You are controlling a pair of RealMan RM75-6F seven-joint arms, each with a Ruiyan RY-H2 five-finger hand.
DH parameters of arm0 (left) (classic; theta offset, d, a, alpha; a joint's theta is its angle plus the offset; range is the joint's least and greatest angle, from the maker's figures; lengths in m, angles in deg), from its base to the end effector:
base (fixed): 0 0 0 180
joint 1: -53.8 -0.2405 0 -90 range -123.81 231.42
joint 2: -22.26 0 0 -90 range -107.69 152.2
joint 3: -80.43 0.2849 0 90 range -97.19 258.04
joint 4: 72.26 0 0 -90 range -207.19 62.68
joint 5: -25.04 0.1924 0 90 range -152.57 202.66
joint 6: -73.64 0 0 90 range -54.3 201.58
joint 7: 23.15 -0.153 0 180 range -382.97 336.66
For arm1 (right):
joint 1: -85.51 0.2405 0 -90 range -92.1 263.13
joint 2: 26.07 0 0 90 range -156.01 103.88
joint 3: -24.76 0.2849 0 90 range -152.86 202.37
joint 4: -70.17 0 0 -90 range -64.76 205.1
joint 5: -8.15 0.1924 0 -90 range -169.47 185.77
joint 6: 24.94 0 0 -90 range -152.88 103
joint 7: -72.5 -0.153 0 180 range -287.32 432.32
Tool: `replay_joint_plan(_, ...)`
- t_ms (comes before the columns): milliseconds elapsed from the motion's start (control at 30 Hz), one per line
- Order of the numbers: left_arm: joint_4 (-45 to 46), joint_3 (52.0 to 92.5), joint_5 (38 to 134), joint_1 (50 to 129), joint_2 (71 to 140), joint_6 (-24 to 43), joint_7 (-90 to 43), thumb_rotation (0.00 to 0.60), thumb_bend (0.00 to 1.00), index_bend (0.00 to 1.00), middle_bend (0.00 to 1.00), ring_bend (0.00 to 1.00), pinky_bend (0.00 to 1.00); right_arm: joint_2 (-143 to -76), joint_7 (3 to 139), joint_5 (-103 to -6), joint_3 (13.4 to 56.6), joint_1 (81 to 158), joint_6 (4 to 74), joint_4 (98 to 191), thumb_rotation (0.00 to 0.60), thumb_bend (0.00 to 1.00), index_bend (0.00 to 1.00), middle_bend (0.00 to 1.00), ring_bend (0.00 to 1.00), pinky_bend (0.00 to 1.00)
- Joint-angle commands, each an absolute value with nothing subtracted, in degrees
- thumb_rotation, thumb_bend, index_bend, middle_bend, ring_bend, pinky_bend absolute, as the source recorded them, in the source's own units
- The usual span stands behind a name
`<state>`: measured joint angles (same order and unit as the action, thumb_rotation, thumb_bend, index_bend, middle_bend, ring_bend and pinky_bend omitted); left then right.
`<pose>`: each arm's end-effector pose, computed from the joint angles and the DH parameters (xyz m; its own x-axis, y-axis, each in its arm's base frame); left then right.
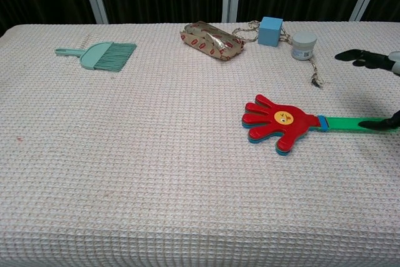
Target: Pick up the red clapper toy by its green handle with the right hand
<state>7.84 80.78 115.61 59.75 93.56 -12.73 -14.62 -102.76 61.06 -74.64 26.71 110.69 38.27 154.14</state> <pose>-0.3479 0.1885 0.1528 0.3481 0.0343 0.9368 0.9341 -0.0979 -0.3434 -0.2815 -0.2917 0.0698 0.2125 -0.3229 0.9223 -0.9642 -0.2223 0.1443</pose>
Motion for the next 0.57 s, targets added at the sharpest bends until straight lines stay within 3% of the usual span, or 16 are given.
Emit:
replay_joint_plan(33,8.22,80.69,115.72,59.58,93.41,-13.17,-14.92,0.600,0.19,0.08,0.03,0.00,0.13,-100.61,61.43,-76.22,27.07,108.47,43.08,155.48,0.600,0.11,0.00,0.00,0.00,0.00)
replay_joint_plan(300,10.33,79.89,114.62,58.78,91.70,-14.50,-17.38,0.600,0.19,0.08,0.03,0.00,0.13,-98.42,65.00,-79.60,27.23,100.06,60.03,151.25,0.600,0.12,0.00,0.00,0.00,0.00)
replay_joint_plan(567,12.16,78.52,112.49,59.31,90.73,-13.32,-21.58,0.600,0.19,0.08,0.03,0.00,0.12,-97.16,63.04,-81.17,24.86,95.66,63.38,149.17,0.600,0.13,0.00,0.00,0.00,0.00)
